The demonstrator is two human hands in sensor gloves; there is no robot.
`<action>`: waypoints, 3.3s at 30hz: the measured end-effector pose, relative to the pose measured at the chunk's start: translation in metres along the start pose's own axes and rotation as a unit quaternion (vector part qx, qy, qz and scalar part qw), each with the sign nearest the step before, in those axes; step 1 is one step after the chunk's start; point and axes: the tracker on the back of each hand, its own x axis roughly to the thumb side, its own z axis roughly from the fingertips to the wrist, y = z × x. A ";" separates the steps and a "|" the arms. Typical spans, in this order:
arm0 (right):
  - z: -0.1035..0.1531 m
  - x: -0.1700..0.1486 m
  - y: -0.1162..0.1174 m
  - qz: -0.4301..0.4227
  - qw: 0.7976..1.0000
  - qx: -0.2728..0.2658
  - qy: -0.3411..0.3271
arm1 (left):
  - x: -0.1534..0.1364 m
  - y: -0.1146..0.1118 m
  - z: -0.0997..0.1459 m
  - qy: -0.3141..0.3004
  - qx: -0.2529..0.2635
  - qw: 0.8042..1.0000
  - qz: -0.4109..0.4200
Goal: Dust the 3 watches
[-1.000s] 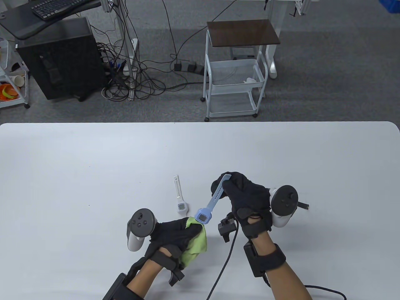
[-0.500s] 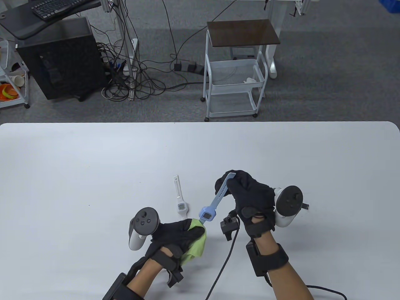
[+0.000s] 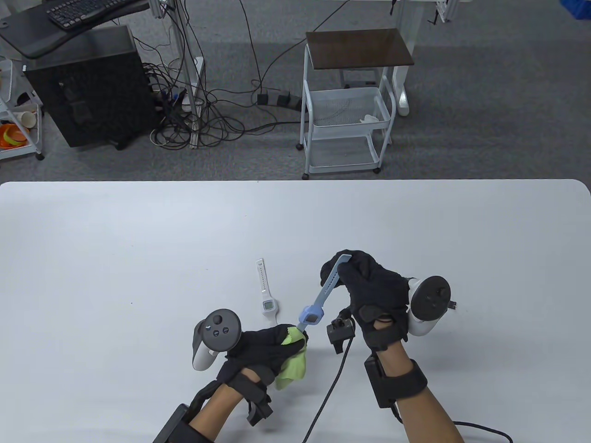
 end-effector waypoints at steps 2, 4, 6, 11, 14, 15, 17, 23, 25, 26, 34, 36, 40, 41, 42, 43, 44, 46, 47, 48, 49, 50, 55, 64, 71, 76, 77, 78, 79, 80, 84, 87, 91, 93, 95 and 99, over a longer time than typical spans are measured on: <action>0.000 0.000 -0.001 -0.001 1.000 -0.003 0.000 | 0.002 0.001 0.000 0.001 -0.014 1.000 -0.009; -0.001 0.000 -0.001 -0.002 1.000 -0.005 -0.001 | 0.004 0.002 0.001 -0.004 -0.009 0.999 -0.035; 0.000 0.000 -0.001 -0.002 1.000 -0.004 -0.002 | 0.006 0.003 0.001 -0.011 -0.004 0.998 -0.060; -0.001 0.001 -0.003 -0.008 1.000 -0.007 -0.002 | 0.008 0.003 0.003 -0.015 0.020 0.998 -0.065; -0.001 0.001 -0.005 -0.011 1.000 -0.012 -0.004 | 0.009 0.001 0.003 -0.010 0.021 0.997 -0.079; -0.001 0.001 -0.005 -0.011 1.000 -0.011 -0.004 | 0.009 0.001 0.003 -0.008 0.020 0.996 -0.086; -0.002 0.002 -0.007 -0.010 1.000 -0.021 -0.008 | 0.009 0.002 0.003 -0.009 0.024 0.996 -0.085; -0.003 0.003 -0.012 -0.014 1.000 -0.020 -0.005 | 0.004 0.002 0.005 0.005 0.038 0.999 -0.034; -0.002 0.003 -0.011 -0.012 1.000 -0.024 -0.006 | 0.005 0.002 0.004 0.004 0.035 0.999 -0.038; -0.002 0.003 -0.011 -0.015 1.000 -0.024 -0.007 | 0.006 0.002 0.004 0.006 0.035 0.998 -0.043; 0.001 0.008 -0.018 -0.013 0.999 -0.034 -0.010 | 0.004 -0.003 0.001 0.013 0.014 0.999 -0.040; 0.002 0.008 -0.025 -0.013 0.999 -0.039 -0.004 | 0.002 -0.004 0.001 0.014 0.015 1.000 -0.014; 0.002 0.009 -0.041 0.007 0.999 -0.045 0.002 | 0.000 -0.007 0.001 0.011 0.011 0.998 0.057; 0.002 0.009 -0.045 0.012 0.999 -0.047 0.002 | 0.000 -0.009 0.001 0.009 0.007 0.998 0.068; 0.002 0.008 -0.049 0.018 0.999 -0.047 0.006 | -0.001 -0.011 0.000 0.007 -0.003 0.997 0.072; 0.002 0.008 -0.050 0.019 0.999 -0.047 0.007 | -0.001 -0.012 -0.001 0.007 -0.010 0.998 0.068; 0.003 0.005 -0.053 0.021 0.999 -0.049 0.010 | -0.001 -0.014 -0.002 0.010 -0.022 0.998 0.054; 0.002 0.001 -0.054 0.023 0.999 -0.045 0.018 | 0.000 -0.017 -0.003 0.019 -0.040 0.999 0.011; 0.002 -0.001 -0.054 0.023 0.999 -0.041 0.019 | 0.000 -0.018 -0.003 0.024 -0.045 0.998 -0.019; 0.002 -0.003 -0.052 0.022 0.999 -0.040 0.020 | 0.000 -0.020 -0.004 0.031 -0.052 0.997 -0.046; 0.001 -0.004 -0.051 0.021 0.999 -0.036 0.021 | 0.000 -0.021 -0.004 0.039 -0.061 0.995 -0.067; 0.001 -0.005 -0.049 0.019 0.999 -0.032 0.023 | -0.001 -0.022 -0.005 0.050 -0.071 0.992 -0.088; 0.000 -0.005 -0.039 0.014 1.000 -0.010 0.024 | -0.012 -0.028 -0.007 0.094 -0.104 0.983 -0.116; 0.000 -0.001 -0.031 0.009 1.000 0.011 0.016 | -0.031 -0.036 -0.010 0.172 -0.163 0.941 -0.241; 0.000 -0.003 -0.026 0.011 1.000 0.022 0.018 | -0.041 -0.047 -0.016 0.213 -0.206 0.903 -0.309; 0.001 -0.003 -0.025 0.016 0.999 0.029 0.020 | -0.041 -0.050 -0.018 0.211 -0.207 0.900 -0.321; 0.001 -0.003 -0.025 0.014 0.999 0.029 0.019 | -0.041 -0.050 -0.019 0.208 -0.206 0.899 -0.325; 0.001 -0.003 -0.025 0.012 0.999 0.030 0.019 | -0.041 -0.050 -0.019 0.208 -0.207 0.899 -0.325; 0.000 -0.002 -0.025 0.012 0.999 0.030 0.018 | -0.041 -0.050 -0.019 0.208 -0.210 0.899 -0.322; 0.000 -0.002 -0.025 0.012 0.999 0.031 0.018 | -0.042 -0.050 -0.018 0.208 -0.212 0.900 -0.319; 0.001 -0.003 -0.025 0.014 0.999 0.033 0.017 | -0.043 -0.050 -0.018 0.211 -0.219 0.905 -0.298; 0.001 -0.003 -0.025 0.015 0.999 0.034 0.018 | -0.043 -0.049 -0.017 0.207 -0.217 0.906 -0.299; 0.001 -0.002 -0.025 0.014 0.999 0.034 0.019 | -0.042 -0.047 -0.016 0.202 -0.213 0.910 -0.292; 0.001 -0.002 -0.024 0.014 0.999 0.034 0.018 | -0.041 -0.045 -0.016 0.195 -0.203 0.916 -0.286; 0.000 -0.002 -0.024 0.016 0.999 0.036 0.017 | -0.039 -0.042 -0.016 0.187 -0.191 0.923 -0.275; 0.001 -0.003 -0.023 0.021 0.999 0.037 0.016 | -0.033 -0.034 -0.013 0.157 -0.151 0.947 -0.237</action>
